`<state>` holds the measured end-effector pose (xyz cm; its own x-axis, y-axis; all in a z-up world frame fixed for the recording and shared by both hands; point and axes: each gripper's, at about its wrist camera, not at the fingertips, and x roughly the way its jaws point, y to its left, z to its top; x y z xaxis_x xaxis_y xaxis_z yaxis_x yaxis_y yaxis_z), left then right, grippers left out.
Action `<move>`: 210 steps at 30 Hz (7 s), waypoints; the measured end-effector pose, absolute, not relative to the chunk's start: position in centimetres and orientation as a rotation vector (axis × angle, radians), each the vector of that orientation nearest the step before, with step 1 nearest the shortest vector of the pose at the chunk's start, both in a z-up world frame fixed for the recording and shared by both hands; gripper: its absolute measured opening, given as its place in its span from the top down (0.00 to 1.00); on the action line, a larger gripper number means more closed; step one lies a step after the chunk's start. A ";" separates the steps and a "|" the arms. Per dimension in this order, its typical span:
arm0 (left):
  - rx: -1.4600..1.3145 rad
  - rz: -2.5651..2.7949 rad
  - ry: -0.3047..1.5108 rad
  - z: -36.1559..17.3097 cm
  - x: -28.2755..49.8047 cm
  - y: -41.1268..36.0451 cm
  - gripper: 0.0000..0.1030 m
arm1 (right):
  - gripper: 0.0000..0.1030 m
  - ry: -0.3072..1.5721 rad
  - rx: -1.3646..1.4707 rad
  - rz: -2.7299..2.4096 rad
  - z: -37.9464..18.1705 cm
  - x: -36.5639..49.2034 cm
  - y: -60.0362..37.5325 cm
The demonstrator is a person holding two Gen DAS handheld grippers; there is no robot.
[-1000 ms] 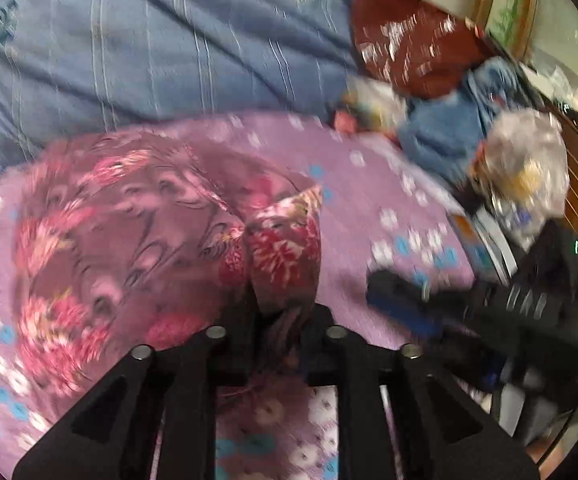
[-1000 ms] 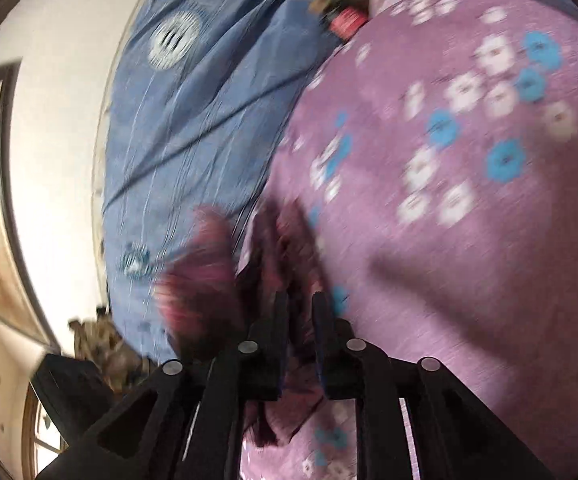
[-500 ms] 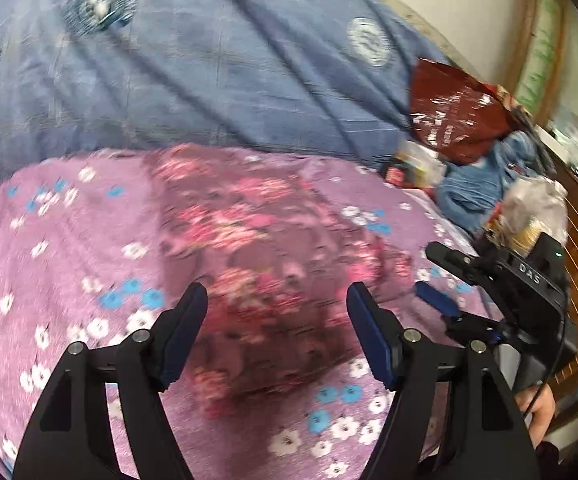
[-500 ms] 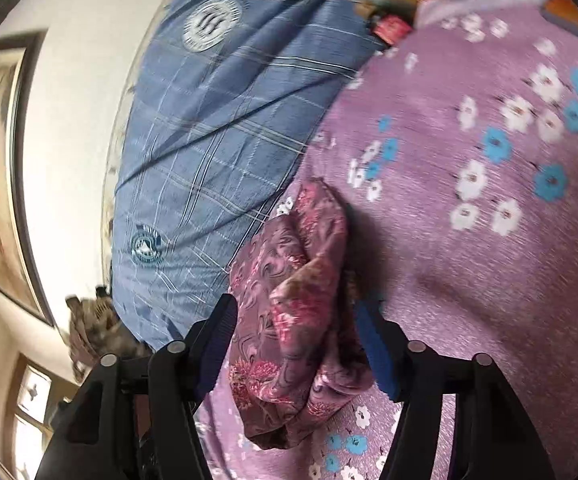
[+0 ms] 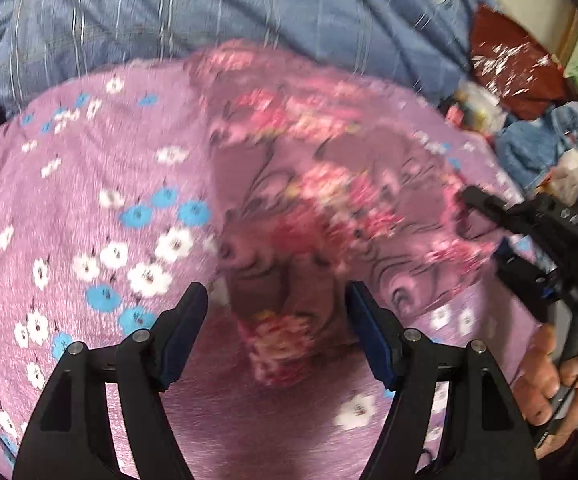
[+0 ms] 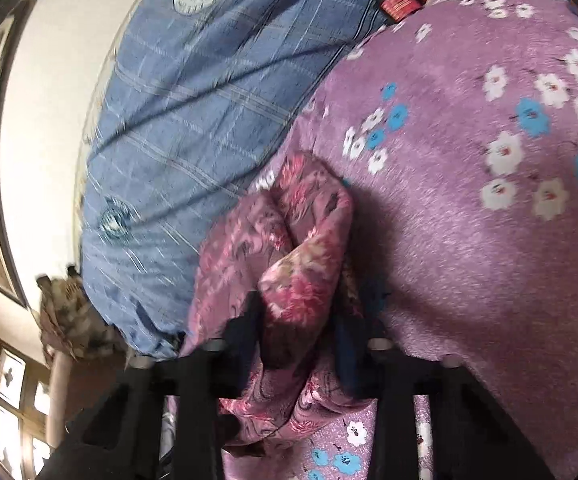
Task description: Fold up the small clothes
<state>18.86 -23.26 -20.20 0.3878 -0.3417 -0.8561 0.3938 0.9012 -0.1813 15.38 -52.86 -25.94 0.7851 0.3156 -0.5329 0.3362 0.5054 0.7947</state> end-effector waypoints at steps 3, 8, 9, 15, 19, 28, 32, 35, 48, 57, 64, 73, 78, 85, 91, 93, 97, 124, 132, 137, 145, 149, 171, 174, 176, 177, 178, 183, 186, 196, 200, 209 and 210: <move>-0.009 -0.475 1.109 -20.6 19.1 -22.4 0.30 | 0.83 0.669 1.002 0.014 -24.7 15.4 -52.0; -0.027 -0.482 1.056 -18.4 18.7 -21.4 0.30 | 0.84 0.600 0.993 0.163 -22.9 14.3 -51.1; -0.036 -0.483 1.044 -17.9 18.8 -21.2 0.30 | 0.84 0.611 1.022 0.188 -23.3 14.1 -51.3; -0.014 -0.457 1.034 -18.1 19.9 -21.8 0.30 | 0.84 0.855 1.078 0.082 -28.0 14.7 -52.2; 0.046 -0.430 1.046 -19.4 19.9 -23.0 0.30 | 0.77 0.847 1.045 0.083 -26.8 14.4 -52.5; 0.122 -0.419 1.012 -19.2 19.6 -24.0 0.30 | 0.66 0.604 0.899 -0.054 -21.5 12.0 -54.1; 0.156 -0.419 0.995 -19.1 19.4 -24.3 0.30 | 0.68 0.622 0.867 0.046 -21.0 13.7 -52.3; 0.176 -0.418 0.983 -19.0 19.2 -24.5 0.30 | 0.76 0.681 0.853 0.078 -21.6 15.1 -50.7; 0.267 -0.431 0.929 -19.3 19.0 -25.3 0.30 | 0.95 0.875 0.885 0.049 -25.3 17.0 -50.1; 0.280 -0.463 0.891 -17.8 20.3 -25.2 0.30 | 0.91 0.786 0.838 0.115 -22.3 22.4 -50.9; 0.257 -0.489 0.884 -16.4 24.8 -25.4 0.20 | 0.90 0.801 0.841 0.161 -22.2 27.5 -50.9; 0.170 -0.489 0.962 -16.4 29.7 -25.3 0.20 | 0.84 0.943 0.827 0.100 -26.7 32.7 -50.4; 0.193 -0.447 1.039 -19.6 31.4 -26.1 0.20 | 0.80 0.887 0.879 0.118 -25.9 32.2 -51.2; 0.181 -0.399 0.989 -17.8 32.0 -25.9 0.20 | 0.74 0.785 0.945 0.176 -24.4 32.9 -50.8; 0.256 -0.334 0.977 -19.9 35.3 -26.9 0.16 | 0.59 0.842 0.978 0.116 -26.7 35.1 -50.1; 0.254 -0.342 0.997 -20.3 35.6 -27.1 0.15 | 0.60 0.859 0.993 0.100 -27.6 35.2 -50.3; 0.265 -0.347 0.985 -19.2 34.6 -27.1 0.16 | 0.59 0.864 0.976 0.117 -26.7 34.8 -50.5; 0.186 -0.370 1.040 -19.3 23.9 -24.7 0.15 | 0.56 0.968 0.835 0.224 -24.3 24.7 -49.6; 0.157 -0.356 1.001 -16.8 22.1 -24.5 0.16 | 0.56 0.934 0.872 0.247 -22.8 21.9 -50.8; 0.215 -0.359 1.052 -17.9 21.4 -24.7 0.16 | 0.55 0.999 0.835 0.207 -23.6 21.5 -50.8; 0.125 -0.364 1.103 -18.3 20.6 -23.3 0.16 | 0.54 0.915 0.890 0.197 -22.1 19.2 -53.4; 0.022 -0.377 1.042 -15.4 22.0 -21.9 0.15 | 0.35 0.846 0.961 0.124 -21.8 18.3 -57.1; -0.286 -0.567 1.308 -21.1 30.3 -22.4 0.15 | 0.33 0.999 1.064 0.193 -28.3 23.8 -56.8; -0.312 -0.597 1.302 -21.3 30.7 -22.5 0.15 | 0.33 0.990 1.060 0.228 -28.4 24.4 -56.2; -0.328 -0.610 1.301 -21.4 30.9 -22.6 0.15 | 0.33 0.986 1.050 0.237 -28.4 24.9 -55.7; -0.335 -0.619 1.298 -21.5 31.0 -22.6 0.15 | 0.33 0.985 1.041 0.240 -28.3 25.1 -55.4; -0.338 -0.625 1.295 -21.5 31.2 -22.7 0.15 | 0.33 0.984 1.032 0.244 -28.3 25.3 -55.1; -0.337 -0.646 1.278 -21.8 31.4 -23.1 0.15 | 0.33 0.986 0.985 0.260 -28.2 26.2 -53.5; -0.327 -0.645 1.271 -21.8 31.5 -23.2 0.17 | 0.36 0.985 0.970 0.263 -28.3 26.4 -52.9; -0.299 -0.588 1.259 -22.0 32.0 -23.9 0.47 | 0.58 0.978 0.919 0.225 -28.2 26.8 -51.8; -0.253 -0.561 1.233 -21.4 31.5 -23.7 0.61 | 0.63 0.969 0.900 0.222 -27.6 26.7 -51.4; -0.087 -0.501 1.123 -19.1 29.5 -24.3 0.74 | 0.70 0.950 0.851 0.239 -26.0 26.5 -50.3; -0.069 -0.490 1.110 -18.8 29.2 -24.2 0.74 | 0.70 0.951 0.844 0.244 -25.8 26.5 -50.1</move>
